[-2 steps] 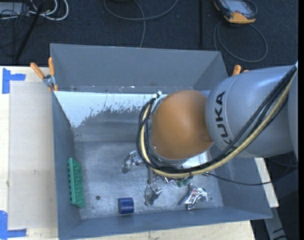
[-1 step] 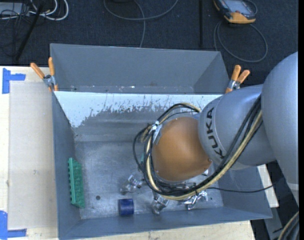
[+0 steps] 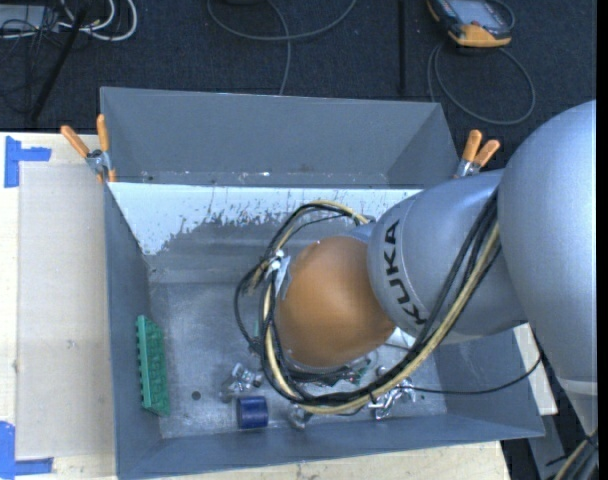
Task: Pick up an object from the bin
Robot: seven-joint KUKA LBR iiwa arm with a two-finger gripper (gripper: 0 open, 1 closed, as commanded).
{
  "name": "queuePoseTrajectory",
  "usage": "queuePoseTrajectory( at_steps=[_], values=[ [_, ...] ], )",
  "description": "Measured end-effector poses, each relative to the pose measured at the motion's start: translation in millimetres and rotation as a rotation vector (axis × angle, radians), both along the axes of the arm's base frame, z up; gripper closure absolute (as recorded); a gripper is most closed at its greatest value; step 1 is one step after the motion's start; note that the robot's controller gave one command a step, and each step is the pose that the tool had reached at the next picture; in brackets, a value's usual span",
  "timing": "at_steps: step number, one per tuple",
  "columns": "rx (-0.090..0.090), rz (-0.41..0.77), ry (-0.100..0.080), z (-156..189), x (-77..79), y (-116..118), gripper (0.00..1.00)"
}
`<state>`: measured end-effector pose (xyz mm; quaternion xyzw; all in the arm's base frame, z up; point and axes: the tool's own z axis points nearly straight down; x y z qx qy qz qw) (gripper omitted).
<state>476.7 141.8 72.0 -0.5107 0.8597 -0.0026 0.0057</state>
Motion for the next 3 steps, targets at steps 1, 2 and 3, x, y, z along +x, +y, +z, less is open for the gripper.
queuePoseTrajectory(
  at_steps=[1, 2, 3],
  values=[
    [-0.002, -0.005, 0.009, 0.5, -2.1, 0.3, 1.00],
    [0.001, 0.026, 0.005, 111.5, 9.6, -10.4, 1.00],
    [0.000, 0.039, 0.008, 158.4, 11.6, -19.0, 1.00]
  ],
)
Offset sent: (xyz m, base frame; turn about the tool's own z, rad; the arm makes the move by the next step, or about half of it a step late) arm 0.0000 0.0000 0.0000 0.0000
